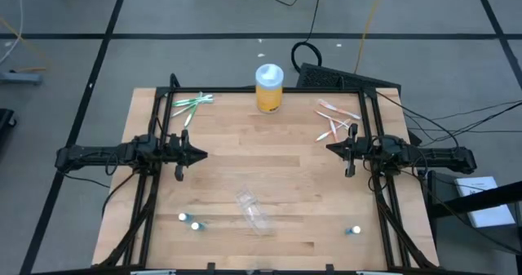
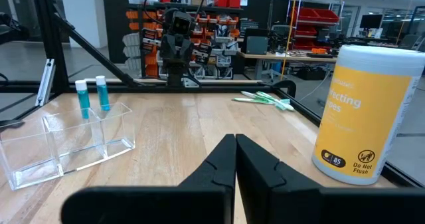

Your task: Pick & Place toothbrushing station

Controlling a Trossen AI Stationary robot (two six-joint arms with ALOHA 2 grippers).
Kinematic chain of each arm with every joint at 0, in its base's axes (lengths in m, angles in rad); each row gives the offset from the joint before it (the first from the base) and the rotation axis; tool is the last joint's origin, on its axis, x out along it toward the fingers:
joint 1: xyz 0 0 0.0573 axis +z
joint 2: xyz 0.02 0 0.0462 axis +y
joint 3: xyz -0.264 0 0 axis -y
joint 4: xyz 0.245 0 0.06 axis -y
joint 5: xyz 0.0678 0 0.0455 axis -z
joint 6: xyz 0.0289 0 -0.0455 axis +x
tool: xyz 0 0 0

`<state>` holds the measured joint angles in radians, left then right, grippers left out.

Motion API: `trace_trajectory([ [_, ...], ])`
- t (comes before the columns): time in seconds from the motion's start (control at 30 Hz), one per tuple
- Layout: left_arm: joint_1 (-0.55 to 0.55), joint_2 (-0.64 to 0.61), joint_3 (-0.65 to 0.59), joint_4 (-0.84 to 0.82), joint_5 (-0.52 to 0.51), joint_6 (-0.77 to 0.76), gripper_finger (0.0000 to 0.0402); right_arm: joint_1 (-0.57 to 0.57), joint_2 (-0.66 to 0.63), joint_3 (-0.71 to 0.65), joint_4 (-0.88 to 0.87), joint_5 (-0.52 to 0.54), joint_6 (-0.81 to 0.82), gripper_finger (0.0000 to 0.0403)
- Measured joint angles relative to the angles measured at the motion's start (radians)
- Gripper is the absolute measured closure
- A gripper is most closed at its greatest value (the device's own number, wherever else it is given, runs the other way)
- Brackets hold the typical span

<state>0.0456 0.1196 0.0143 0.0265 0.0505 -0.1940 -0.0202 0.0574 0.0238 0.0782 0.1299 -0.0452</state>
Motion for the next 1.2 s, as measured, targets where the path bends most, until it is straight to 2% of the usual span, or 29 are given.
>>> trace_trajectory([
  [0.8, 0.0, 0.0, 0.0, 0.0, 0.0, 0.0, 0.0353, 0.0, 0.0, 0.0, 0.0, 0.0, 0.0, 0.0399],
  [0.87, 0.0, 0.0, 0.0, 0.003, -0.011, 0.047, 0.0353, 0.0, 0.0, 0.0, 0.0, 0.0, 0.0, 0.0399],
  [0.93, 0.0, 0.0, 0.0, 0.02, -0.055, 0.172, 0.0353, 0.0, 0.0, 0.0, 0.0, 0.0, 0.0, 0.0399],
  [1.07, 0.0, 0.0, 0.0, 0.113, -0.113, 0.317, 0.0353, 0.0, 0.0, 0.0, 0.0, 0.0, 0.0, 0.0399],
  [1.13, 0.0, 0.0, 0.0, 0.182, -0.112, 0.324, 0.0353, 0.0, 0.0, 0.0, 0.0, 0.0, 0.0, 0.0399],
  [1.2, 0.0, 0.0, 0.0, 0.237, -0.103, 0.269, 0.0353, 0.0, 0.0, 0.0, 0.0, 0.0, 0.0, 0.0399],
])
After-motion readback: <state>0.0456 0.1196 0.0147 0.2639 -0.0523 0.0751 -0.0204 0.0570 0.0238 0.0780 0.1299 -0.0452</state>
